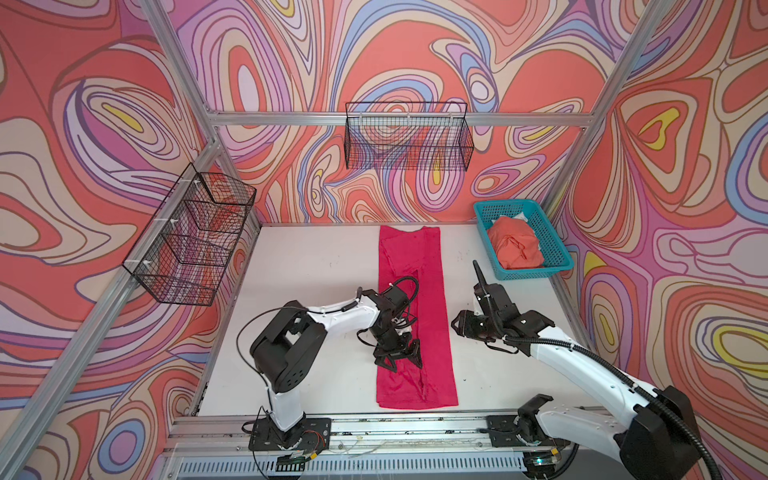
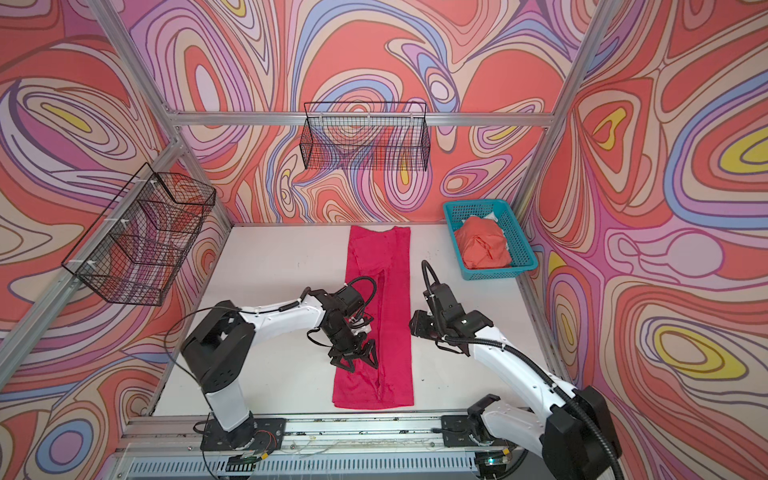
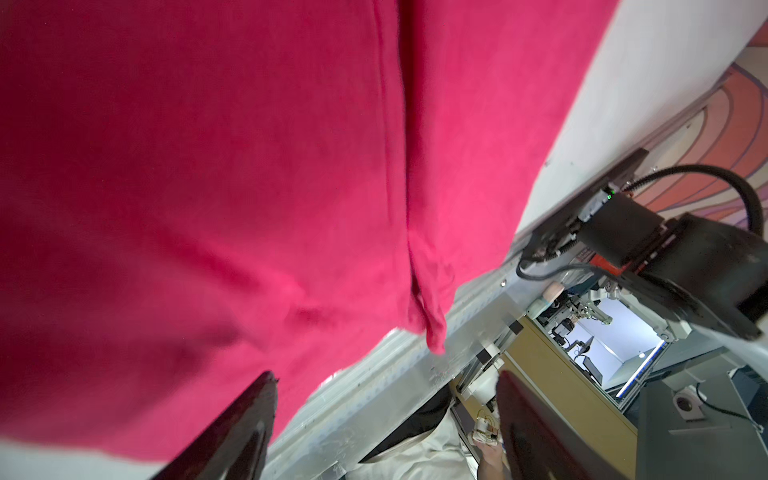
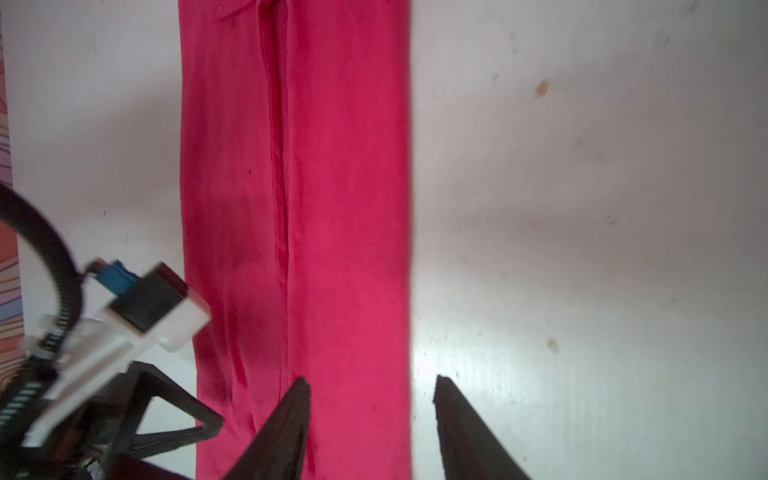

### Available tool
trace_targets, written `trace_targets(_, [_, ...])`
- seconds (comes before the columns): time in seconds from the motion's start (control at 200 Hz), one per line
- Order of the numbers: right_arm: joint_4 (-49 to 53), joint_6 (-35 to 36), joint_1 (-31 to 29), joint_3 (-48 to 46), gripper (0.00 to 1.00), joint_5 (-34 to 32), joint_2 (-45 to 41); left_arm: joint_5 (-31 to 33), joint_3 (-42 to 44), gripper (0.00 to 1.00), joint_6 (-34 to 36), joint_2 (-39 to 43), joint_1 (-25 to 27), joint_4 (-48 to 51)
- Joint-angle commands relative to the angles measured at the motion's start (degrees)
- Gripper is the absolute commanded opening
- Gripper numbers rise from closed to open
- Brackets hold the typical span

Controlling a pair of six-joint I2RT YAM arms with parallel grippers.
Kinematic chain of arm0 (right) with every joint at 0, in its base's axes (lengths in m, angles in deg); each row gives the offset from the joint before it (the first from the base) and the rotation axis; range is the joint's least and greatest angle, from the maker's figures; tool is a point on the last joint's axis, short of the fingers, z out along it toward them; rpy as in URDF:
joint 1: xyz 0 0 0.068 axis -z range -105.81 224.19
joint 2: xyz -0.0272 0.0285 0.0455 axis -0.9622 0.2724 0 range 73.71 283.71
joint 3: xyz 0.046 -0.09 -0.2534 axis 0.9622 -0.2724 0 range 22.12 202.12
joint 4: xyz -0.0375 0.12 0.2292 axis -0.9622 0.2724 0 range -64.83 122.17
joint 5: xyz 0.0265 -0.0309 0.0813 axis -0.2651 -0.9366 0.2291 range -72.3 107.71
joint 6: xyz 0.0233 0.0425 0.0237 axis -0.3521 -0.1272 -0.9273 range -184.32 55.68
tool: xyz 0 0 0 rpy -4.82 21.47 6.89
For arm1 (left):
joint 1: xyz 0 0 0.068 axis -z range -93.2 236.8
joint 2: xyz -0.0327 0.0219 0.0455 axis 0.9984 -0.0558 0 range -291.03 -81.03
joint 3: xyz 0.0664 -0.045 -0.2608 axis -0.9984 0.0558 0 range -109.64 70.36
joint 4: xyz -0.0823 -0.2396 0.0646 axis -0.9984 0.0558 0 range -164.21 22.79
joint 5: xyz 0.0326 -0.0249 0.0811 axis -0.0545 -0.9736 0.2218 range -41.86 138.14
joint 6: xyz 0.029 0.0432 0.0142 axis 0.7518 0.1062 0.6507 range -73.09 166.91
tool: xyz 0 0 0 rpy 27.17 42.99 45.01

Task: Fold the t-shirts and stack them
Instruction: 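Move both grippers to the strip's near end, grasping its two corners, then lift the near end with both grippers and fold it toward the far end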

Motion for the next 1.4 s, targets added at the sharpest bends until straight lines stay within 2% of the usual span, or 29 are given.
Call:
trace_targets(0.0, [1.99,-10.40,-5.51,-5.68,0.52,1.78,-4.49,2.98,3.79,0.86,-0.70,8.98,-0.02,2.83])
trace_targets(0.09, [1.58,-16.43,-12.01,-9.25,0.52,1.40,-6.94,6.53,9.44,0.85,-2.41,14.45,-0.08,2.67])
trace_targets(0.24, [0.68,-24.18,-21.71,-13.15,0.52,-0.53,-7.38,10.70,18.31,0.81,-6.05,17.59,-0.19,-1.36])
trace_targets(0.34, [1.57,-27.49,-25.25,-13.88,0.52,-1.46,-7.81,11.63,21.05,0.79,-9.00,18.89,-0.20,-5.10])
trace_targets(0.501, [2.11,-31.44,-28.97,-14.91,0.52,-1.48,-7.69,12.28,23.79,0.69,-11.21,17.78,0.05,-8.44])
trace_targets(0.611, [4.44,-33.52,-31.53,-14.87,0.52,-2.58,-7.50,13.09,24.17,0.68,-12.32,18.03,0.97,-9.22])
trace_targets(0.781, [5.49,-35.47,-32.19,-16.42,0.52,-4.56,-10.27,14.60,24.09,0.64,-13.82,17.60,2.89,-10.30])
trace_targets(0.886, [4.66,-36.36,-32.24,-17.83,0.52,-4.98,-11.14,15.39,23.56,0.58,-14.10,16.58,4.33,-10.05])
trace_targets(0.986, [3.87,-36.41,-32.22,-18.11,0.52,-5.62,-10.69,15.46,23.18,0.51,-14.37,15.43,5.07,-9.67])
trace_targets(1.152, [2.82,-35.92,-32.19,-17.38,0.49,-6.52,-9.41,16.37,22.24,0.47,-15.43,14.34,7.18,-8.65])
trace_targets(1.397, [1.47,-35.92,-32.22,-18.26,0.44,-5.71,-8.69,16.78,22.12,0.35,-16.18,13.29,8.07,-8.50])
